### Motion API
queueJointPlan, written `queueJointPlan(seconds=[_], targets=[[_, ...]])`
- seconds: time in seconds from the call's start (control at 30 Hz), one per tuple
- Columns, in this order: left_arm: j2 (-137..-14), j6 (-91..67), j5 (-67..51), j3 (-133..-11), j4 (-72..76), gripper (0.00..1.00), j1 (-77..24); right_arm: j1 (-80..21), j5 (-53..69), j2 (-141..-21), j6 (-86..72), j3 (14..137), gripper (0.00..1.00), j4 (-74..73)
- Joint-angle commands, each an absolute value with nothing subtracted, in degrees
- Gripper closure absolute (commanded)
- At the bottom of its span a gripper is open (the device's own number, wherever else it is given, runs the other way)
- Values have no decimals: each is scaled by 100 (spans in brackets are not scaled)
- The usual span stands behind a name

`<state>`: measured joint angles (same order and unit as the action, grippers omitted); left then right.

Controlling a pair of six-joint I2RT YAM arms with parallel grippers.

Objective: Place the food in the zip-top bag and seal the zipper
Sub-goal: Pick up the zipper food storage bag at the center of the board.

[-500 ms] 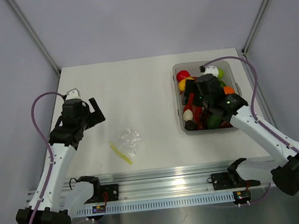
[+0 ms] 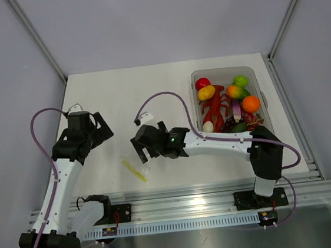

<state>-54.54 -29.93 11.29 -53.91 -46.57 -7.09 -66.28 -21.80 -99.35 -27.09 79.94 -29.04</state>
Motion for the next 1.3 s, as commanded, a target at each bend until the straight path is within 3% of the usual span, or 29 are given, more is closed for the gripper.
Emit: queueJointPlan(seconds=[0.0, 0.27, 0.47, 0.57, 0.6, 0.63, 0.67, 0.8, 1.03, 1.27], targets=[[-5177, -3164, 1353, -5634, -4623, 1, -677, -6917, -2092, -10379, -2804, 8674, 1, -2760], [-5080, -3024, 1538, -5528, -4728, 1, -659, -7128, -2267, -11670, -2804, 9649, 9, -3172], [-4992, -2936, 1644, -5423, -4737, 1, -615, -7128, -2593, -12260, -2751, 10071, 33, -3489], [-5036, -2936, 1635, -5388, -4720, 1, -589, -7128, -2672, -12287, -2725, 10221, 61, -3647], [-5054, -2936, 1591, -5396, -4702, 1, -589, -7119, -2724, -12261, -2716, 10213, 74, -3647], [-5089, -2944, 1582, -5405, -4685, 1, -580, -7119, -2803, -12156, -2707, 10195, 93, -3630], [-5115, -2944, 1565, -5414, -4676, 1, -571, -7110, -2839, -12094, -2707, 10152, 100, -3621], [-5142, -2901, 1468, -5467, -4571, 1, -562, -6953, -2629, -11638, -2663, 9889, 100, -3368], [-4975, -2445, 758, -5485, -4158, 3, -545, -5759, -29, -9768, -2970, 8001, 100, -1829], [-4527, -2302, -2306, -4958, -2781, 15, -554, -4782, 1765, -8957, -3313, 7225, 100, -1073]])
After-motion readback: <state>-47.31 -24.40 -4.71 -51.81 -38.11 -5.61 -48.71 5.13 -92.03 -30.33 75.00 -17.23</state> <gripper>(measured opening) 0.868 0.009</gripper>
